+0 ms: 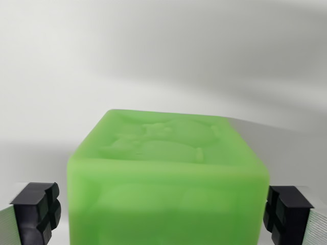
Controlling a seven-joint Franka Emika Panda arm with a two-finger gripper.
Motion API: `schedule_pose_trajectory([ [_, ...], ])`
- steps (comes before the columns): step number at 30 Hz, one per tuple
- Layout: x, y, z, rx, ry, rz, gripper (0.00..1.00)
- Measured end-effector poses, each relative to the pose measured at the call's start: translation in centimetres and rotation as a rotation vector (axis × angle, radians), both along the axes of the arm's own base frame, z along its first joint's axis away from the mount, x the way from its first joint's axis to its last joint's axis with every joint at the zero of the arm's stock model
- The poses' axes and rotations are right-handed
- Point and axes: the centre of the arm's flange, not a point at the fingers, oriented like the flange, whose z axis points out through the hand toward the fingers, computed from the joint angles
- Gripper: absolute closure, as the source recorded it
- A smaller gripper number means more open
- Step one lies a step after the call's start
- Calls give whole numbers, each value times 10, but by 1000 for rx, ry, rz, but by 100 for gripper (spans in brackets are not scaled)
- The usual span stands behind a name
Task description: Stack cube
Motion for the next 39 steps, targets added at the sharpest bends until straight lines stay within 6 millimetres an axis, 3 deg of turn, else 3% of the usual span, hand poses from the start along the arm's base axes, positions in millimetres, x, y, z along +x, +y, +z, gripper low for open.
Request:
schedule_pose_trajectory([
  [2, 0, 0, -1, 0, -1, 0, 0],
  [3, 0, 0, -2, 0, -1, 0, 100],
  [39, 1, 0, -2, 0, -2, 0, 100],
])
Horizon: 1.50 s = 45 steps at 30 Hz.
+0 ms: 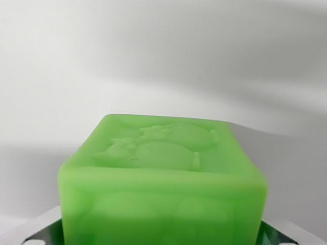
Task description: Stack cube
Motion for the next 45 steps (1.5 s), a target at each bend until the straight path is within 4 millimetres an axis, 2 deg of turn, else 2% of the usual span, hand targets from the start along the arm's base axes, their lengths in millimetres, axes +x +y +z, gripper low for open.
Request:
schedule_pose_trajectory([
  [19, 1, 0, 16, 0, -3, 0, 100],
  [32, 1, 0, 40, 1, -5, -1, 100],
  [45, 2, 0, 74, 2, -8, -1, 100],
])
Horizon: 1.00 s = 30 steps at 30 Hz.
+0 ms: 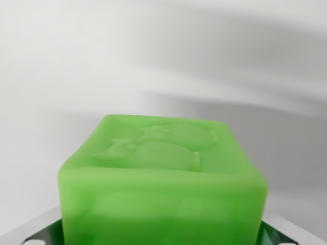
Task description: Stack cube
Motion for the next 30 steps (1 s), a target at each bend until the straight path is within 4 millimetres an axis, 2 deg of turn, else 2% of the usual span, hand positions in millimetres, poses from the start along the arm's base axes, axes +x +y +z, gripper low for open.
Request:
schedule_pose_trajectory([
  [20, 0, 0, 59, 1, -5, 1, 100],
  [30, 14, 7, 61, 0, 1, 19, 100],
])
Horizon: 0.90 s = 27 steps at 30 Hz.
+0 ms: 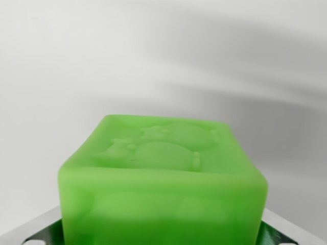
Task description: Stack cube
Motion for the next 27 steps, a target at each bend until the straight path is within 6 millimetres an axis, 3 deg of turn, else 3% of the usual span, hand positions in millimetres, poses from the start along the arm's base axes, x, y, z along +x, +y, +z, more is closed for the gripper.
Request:
schedule_pose_trajectory([
  [27, 45, 23, 11, 0, -2, 56, 100],
])
